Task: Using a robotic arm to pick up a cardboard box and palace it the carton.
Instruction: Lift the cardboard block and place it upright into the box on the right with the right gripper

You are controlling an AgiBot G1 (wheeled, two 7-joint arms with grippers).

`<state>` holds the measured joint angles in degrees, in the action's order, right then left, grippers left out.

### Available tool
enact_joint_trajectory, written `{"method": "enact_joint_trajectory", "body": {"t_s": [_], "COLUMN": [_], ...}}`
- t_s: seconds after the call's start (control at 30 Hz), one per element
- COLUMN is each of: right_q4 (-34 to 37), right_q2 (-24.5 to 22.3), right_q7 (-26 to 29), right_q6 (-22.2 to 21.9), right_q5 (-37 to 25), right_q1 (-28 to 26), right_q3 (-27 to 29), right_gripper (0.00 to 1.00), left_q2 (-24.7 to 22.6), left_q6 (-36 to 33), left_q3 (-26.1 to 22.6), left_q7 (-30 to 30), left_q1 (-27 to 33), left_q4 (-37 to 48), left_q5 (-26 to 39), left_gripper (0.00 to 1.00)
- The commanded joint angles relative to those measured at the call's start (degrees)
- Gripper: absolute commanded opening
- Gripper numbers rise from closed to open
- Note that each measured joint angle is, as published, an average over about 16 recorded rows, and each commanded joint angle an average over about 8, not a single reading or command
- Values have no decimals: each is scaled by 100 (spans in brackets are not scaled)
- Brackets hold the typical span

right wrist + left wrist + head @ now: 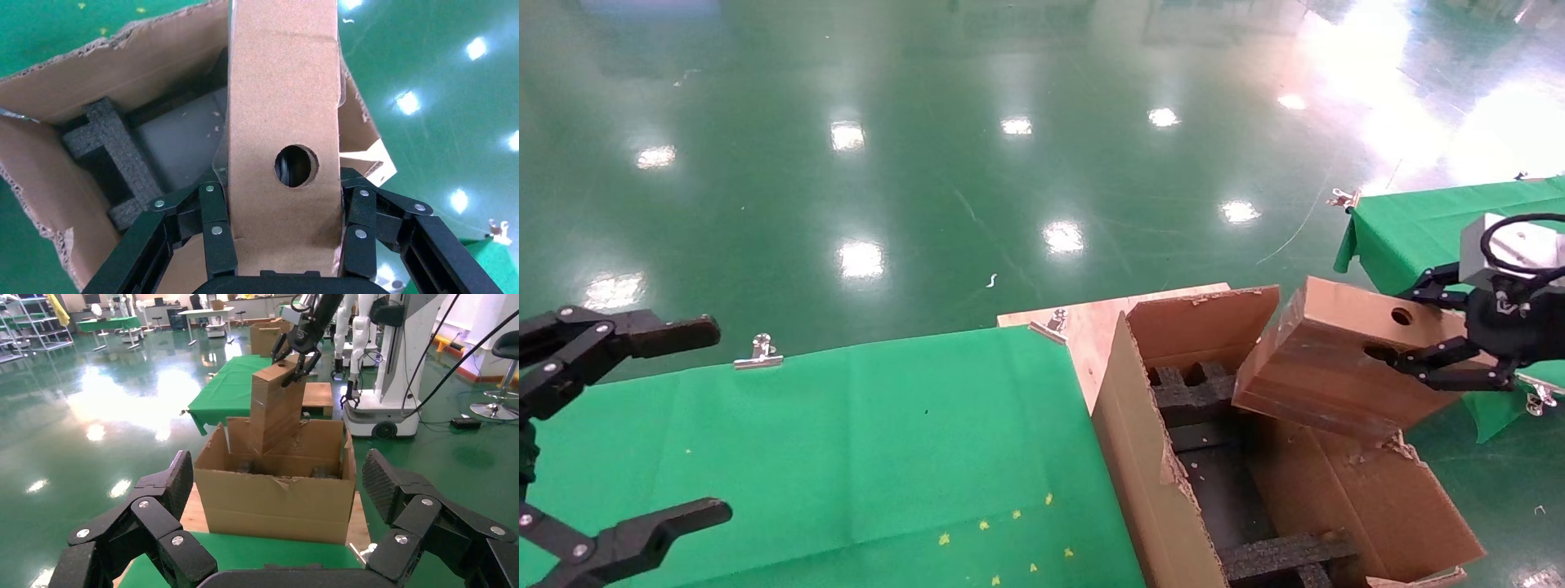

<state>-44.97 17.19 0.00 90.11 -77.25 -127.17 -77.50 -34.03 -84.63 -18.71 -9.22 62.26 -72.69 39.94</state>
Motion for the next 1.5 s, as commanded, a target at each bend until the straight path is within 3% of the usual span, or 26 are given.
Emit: {"method": "enact_joint_trajectory", "body": {"t_s": [0.03,0.3,0.47,0.67,1.03,1.3,1.5], "right_q4": [-45,20,98,-243,-1967,-2930,-3202], "right_q2": [-46,31,81,-2,-660,-861,-744], "right_q7": [23,36,615,2166,5445,7234,8366], "right_q6": [-15,-44,-384,-1196,-2241,-2893,-3135], "right_q5": [1,10,59,66,-366,-1126,-1756], "right_q1": [1,34,245,661,1192,1491,1671], "right_q3": [-32,0,-73,-212,-570,-844,-1025], "right_gripper": [0,0,0,0,0,0,0], "left_q2": [0,0,0,0,0,1,1], "left_q6": [1,0,0,0,0,1,1], "left_q3": [0,0,-1,-2,-3,-4,-5], "left_q7": [0,0,1,1,2,2,3], "left_q1": [0,0,0,1,1,2,2], "left_q4": [0,0,1,2,2,2,2], "left_q5": [-1,0,-1,-1,-2,-3,-3], "left_gripper": [100,100,100,100,100,100,100]}}
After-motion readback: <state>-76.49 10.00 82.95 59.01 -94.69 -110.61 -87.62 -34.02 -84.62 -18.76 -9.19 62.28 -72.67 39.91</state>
